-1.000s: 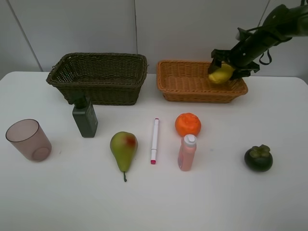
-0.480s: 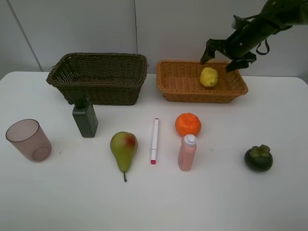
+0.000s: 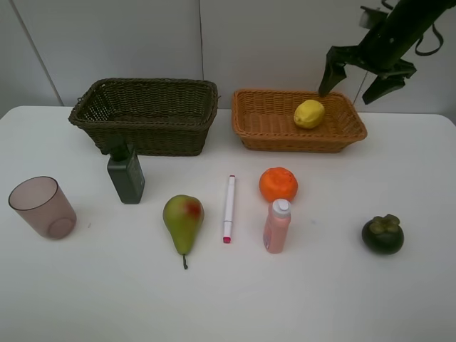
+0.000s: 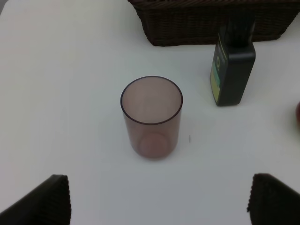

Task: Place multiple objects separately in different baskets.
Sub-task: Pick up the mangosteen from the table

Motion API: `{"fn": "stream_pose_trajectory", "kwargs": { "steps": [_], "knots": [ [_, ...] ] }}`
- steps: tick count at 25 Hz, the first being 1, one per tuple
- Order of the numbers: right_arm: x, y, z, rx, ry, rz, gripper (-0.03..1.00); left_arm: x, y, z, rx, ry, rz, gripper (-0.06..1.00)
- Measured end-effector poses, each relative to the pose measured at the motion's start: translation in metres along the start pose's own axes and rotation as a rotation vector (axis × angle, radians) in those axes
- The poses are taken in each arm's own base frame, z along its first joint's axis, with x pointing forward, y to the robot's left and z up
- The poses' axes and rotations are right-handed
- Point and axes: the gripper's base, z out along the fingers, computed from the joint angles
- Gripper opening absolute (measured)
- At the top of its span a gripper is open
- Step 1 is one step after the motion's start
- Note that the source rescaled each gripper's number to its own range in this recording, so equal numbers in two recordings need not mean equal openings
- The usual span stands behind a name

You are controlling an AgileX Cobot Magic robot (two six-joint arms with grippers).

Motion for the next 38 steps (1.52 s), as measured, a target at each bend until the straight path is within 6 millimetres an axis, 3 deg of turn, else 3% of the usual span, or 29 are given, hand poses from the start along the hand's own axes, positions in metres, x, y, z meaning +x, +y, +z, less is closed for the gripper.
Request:
{"fn": "stream_pose_trajectory", "kwargs": {
  "steps": [5, 17, 22, 38],
  "knots": [
    [0.014, -0.005, -0.004, 0.068, 0.069, -0.025, 0.99, 0.000, 0.000, 0.000, 0.000, 0.000, 0.000, 1.00],
    [0.090, -0.004, 0.005, 0.123, 0.201, -0.003, 0.99, 0.000, 0.000, 0.000, 0.000, 0.000, 0.000, 1.00],
    [0.123, -0.006, 0.018, 0.147, 0.262, 0.022, 0.99, 0.000, 0.000, 0.000, 0.000, 0.000, 0.000, 1.00],
    [0.177, -0.004, 0.061, 0.116, 0.348, 0.079, 0.99, 0.000, 0.000, 0.000, 0.000, 0.000, 0.000, 1.00]
  ]
}}
